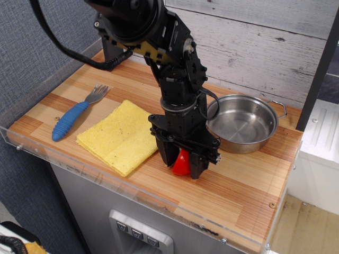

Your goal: Place the red fruit beside blue spoon

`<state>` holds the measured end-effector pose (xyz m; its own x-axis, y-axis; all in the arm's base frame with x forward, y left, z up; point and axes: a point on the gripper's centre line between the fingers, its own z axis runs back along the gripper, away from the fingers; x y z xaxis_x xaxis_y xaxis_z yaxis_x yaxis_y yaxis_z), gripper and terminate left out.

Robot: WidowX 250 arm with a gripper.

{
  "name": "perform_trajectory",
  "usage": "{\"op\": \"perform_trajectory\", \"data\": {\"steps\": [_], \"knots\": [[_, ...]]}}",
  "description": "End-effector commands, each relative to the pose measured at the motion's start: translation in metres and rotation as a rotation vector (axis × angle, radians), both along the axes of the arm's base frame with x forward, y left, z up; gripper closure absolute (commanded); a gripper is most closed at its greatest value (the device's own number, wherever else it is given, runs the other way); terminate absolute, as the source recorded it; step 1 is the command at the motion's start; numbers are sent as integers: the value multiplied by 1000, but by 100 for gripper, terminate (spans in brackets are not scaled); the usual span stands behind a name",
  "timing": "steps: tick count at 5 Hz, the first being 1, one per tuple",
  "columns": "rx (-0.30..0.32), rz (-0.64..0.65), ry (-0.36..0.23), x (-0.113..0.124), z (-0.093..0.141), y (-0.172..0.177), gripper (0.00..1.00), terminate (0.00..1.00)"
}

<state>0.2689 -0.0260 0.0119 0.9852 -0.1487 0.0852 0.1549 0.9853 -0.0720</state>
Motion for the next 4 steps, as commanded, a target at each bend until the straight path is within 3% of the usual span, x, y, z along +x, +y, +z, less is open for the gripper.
{"op": "perform_trajectory", "data": {"steps": [1,2,3,4], "knots": [[-14,-53,-22,-5,25,5,100,0],[59,-43,-110,-15,74,33,100,0],[49,46,-164,-2,114,84,100,0],[49,139,-140,26,102,135,100,0]]}}
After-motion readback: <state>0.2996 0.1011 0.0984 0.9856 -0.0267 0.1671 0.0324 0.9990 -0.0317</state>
